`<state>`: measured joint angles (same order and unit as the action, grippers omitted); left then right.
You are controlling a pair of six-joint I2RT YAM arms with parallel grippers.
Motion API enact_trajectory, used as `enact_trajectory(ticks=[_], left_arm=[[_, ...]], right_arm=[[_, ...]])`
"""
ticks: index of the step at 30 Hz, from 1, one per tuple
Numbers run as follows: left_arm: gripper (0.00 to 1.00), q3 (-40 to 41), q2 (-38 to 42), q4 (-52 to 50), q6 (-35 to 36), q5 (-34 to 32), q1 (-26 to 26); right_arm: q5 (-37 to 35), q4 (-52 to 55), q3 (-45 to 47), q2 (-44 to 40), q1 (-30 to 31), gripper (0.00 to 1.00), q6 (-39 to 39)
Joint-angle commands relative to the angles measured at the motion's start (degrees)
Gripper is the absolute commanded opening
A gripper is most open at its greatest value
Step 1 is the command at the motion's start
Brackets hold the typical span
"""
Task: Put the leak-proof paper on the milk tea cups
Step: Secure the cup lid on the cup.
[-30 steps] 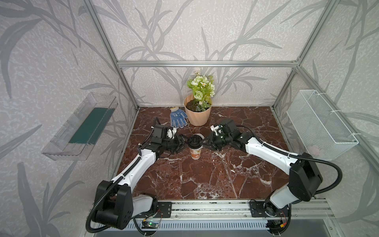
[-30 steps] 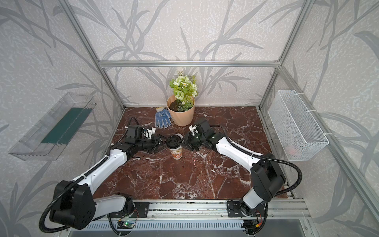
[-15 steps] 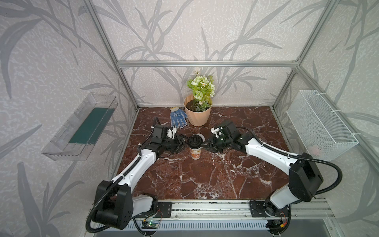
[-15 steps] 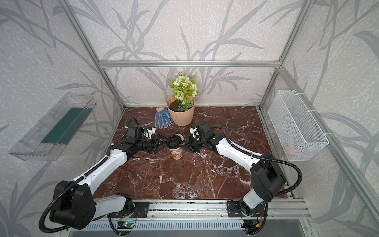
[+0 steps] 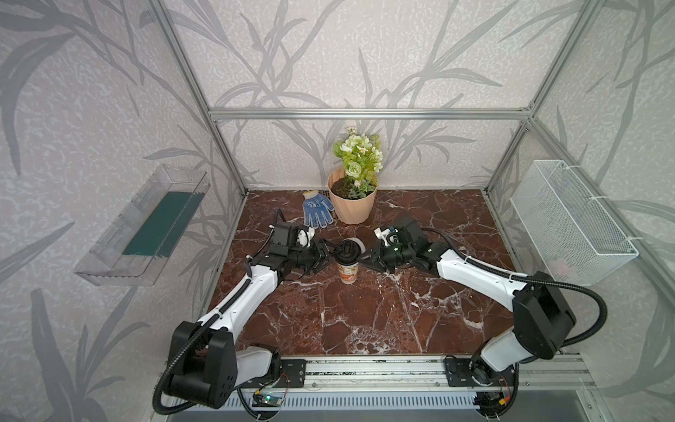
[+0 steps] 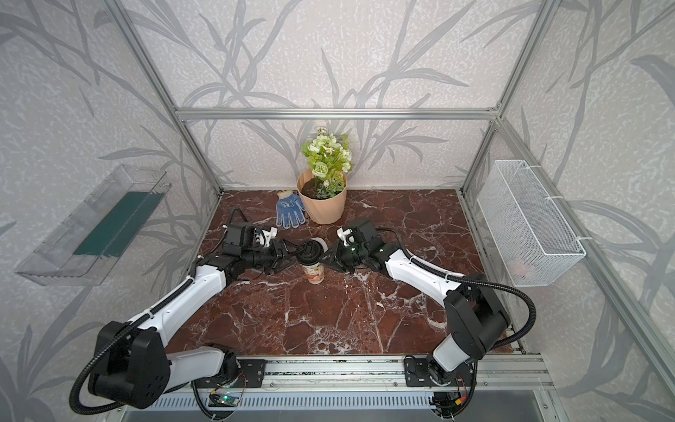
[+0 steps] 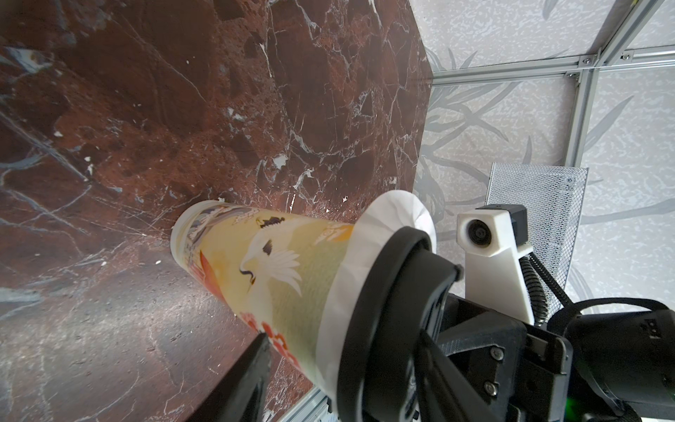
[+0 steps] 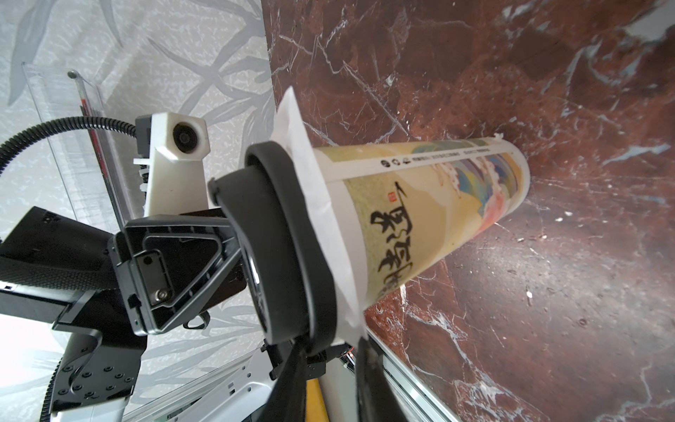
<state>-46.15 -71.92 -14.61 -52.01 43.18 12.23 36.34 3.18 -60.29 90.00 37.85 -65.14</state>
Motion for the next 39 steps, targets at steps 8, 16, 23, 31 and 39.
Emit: enact_trajectory(ticks=[8,16,23,31,39], left_arm=[[0.59,1.75,-2.91,-10.37,1.65,-4.43,0.25],[0.59,1.68,-3.24,-10.75,1.91,-4.68,0.25],[0.59,1.64,-3.53,-11.23,2.19,-5.02,0.25],[0.59,1.32,-3.48,-11.65,2.53,-5.03,0.25],[0.59,1.33,-3.47,-11.83,2.80,-4.88,0.25]], right_arm=[[-1.93,2.73,4.72,3.22,-0.67,0.18,-0.16],[-2.91,3.80,5.98,4.74,-0.67,0.16,0.54],[-4.17,5.52,6.65,5.20,-0.93,0.16,1.06],[-1.03,0.75,2.69,-2.16,-1.58,0.22,6.25],[1.56,7.42,-4.08,-3.06,-3.45,0.23,14.89]])
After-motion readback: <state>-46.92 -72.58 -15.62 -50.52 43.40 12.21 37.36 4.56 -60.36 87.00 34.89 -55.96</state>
